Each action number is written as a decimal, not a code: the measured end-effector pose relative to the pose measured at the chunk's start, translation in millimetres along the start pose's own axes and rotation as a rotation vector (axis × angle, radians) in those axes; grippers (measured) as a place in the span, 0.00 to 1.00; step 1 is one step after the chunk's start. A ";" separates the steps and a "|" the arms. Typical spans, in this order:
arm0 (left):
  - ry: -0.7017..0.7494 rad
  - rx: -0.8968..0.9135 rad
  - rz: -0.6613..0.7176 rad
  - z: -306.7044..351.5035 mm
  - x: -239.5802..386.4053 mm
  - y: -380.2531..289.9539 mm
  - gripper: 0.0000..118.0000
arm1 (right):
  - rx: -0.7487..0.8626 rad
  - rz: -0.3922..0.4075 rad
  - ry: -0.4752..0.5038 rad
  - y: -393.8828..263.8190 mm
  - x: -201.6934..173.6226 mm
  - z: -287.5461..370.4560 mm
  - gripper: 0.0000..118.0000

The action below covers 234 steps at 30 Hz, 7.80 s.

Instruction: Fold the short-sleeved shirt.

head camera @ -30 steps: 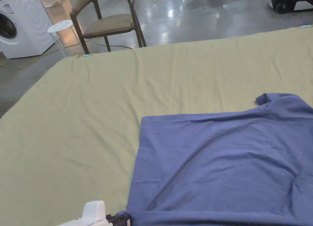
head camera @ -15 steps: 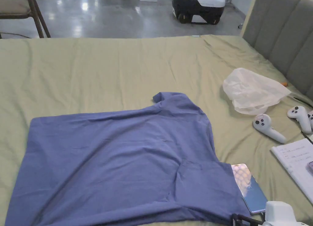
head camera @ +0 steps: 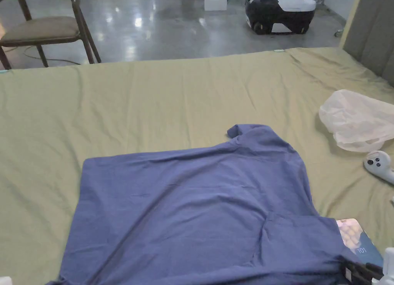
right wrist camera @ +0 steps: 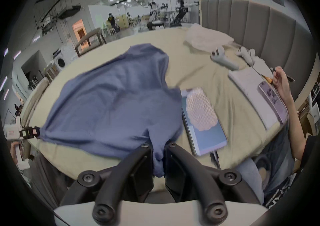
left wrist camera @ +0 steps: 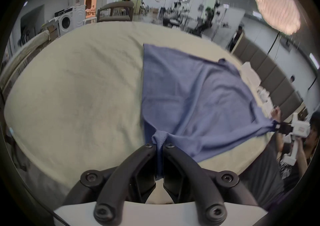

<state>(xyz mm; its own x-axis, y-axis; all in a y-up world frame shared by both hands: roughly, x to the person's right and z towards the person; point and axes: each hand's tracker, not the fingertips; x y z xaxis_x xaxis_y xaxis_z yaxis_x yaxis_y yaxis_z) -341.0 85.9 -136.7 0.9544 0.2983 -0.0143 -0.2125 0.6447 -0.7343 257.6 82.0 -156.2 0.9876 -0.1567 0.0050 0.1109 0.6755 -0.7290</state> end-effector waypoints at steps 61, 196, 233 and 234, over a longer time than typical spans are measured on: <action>0.233 -0.017 0.091 -117.7 -14.8 32.3 0.55 | 0.254 0.017 0.011 -21.7 -51.3 66.7 0.00; 0.033 0.047 0.007 -27.1 3.5 88.5 0.02 | -0.058 0.103 0.076 119.7 13.6 -62.9 0.01; 0.101 0.549 -0.299 142.2 107.8 -11.2 0.00 | 0.345 0.167 0.190 5.7 -97.9 101.9 0.02; 0.094 0.543 -0.287 140.9 101.3 -14.0 0.00 | 0.340 0.166 0.195 5.4 -98.0 101.5 0.00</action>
<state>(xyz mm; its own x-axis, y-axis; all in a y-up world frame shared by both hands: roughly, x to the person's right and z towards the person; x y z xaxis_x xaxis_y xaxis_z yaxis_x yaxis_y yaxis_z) -270.9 206.2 -32.2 0.9984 0.0128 0.0545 0.0023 0.9634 -0.2679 172.7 174.2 -91.2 0.9593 -0.1375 -0.2467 0.0150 0.8969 -0.4419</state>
